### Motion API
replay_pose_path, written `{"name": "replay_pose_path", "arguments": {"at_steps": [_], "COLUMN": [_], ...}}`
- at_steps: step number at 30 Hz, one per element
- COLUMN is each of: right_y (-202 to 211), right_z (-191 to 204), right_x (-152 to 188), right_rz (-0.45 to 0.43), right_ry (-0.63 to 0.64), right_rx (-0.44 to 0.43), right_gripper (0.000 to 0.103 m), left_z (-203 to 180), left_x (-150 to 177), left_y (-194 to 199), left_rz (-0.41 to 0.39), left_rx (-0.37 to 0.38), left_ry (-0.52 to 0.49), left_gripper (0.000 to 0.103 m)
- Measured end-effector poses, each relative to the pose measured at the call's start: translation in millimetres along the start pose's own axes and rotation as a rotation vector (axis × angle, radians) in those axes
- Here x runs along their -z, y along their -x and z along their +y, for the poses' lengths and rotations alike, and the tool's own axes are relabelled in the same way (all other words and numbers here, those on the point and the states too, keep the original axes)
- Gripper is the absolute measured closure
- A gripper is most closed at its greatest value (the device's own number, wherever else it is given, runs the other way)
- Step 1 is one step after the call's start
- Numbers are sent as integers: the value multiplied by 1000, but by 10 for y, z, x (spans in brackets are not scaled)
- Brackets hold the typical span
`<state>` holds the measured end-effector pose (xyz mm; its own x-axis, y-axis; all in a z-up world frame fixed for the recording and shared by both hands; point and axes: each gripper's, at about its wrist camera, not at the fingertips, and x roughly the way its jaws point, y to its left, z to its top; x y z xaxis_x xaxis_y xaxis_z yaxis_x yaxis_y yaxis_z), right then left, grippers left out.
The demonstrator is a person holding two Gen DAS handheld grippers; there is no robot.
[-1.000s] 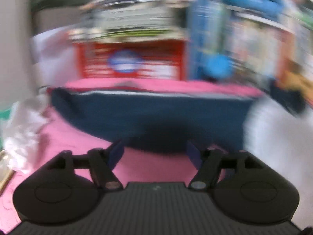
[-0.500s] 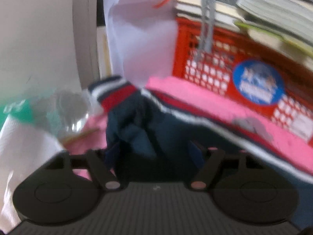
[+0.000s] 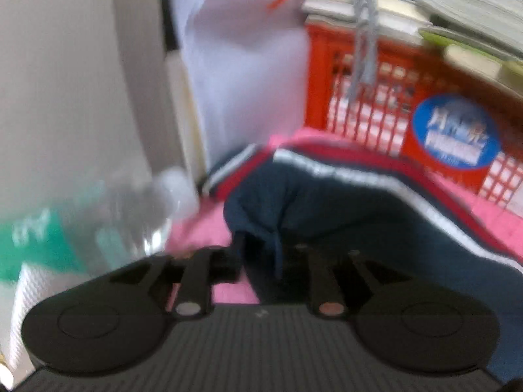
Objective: Fold clothes
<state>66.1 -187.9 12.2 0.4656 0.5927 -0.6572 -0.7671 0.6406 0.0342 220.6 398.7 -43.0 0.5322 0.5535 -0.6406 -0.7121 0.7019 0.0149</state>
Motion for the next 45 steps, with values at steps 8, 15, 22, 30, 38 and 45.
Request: {"name": "replay_pose_path", "arguments": {"at_steps": [8, 15, 22, 30, 38, 45], "right_y": [10, 9, 9, 12, 12, -82], "right_z": [-3, -4, -3, -2, -4, 1], "right_x": [-20, -23, -25, -27, -27, -187], "right_rz": [1, 1, 1, 2, 2, 27], "right_ry": [-2, -3, -4, -5, -5, -16], "right_rx": [-1, 0, 0, 0, 0, 55], "right_gripper": [0, 0, 0, 0, 0, 0], "left_z": [-78, -870, -1413, -1463, -1409, -1416], "left_x": [79, 755, 1707, 2308, 2274, 2277], "left_y": [956, 2200, 2775, 2642, 2632, 2614], "left_rz": [-230, -156, -9, -40, -41, -42], "left_rx": [143, 660, 917, 782, 750, 738], "left_ry": [-28, -376, -539, -591, -580, -575], "left_gripper": [72, 56, 52, 37, 31, 27]}}
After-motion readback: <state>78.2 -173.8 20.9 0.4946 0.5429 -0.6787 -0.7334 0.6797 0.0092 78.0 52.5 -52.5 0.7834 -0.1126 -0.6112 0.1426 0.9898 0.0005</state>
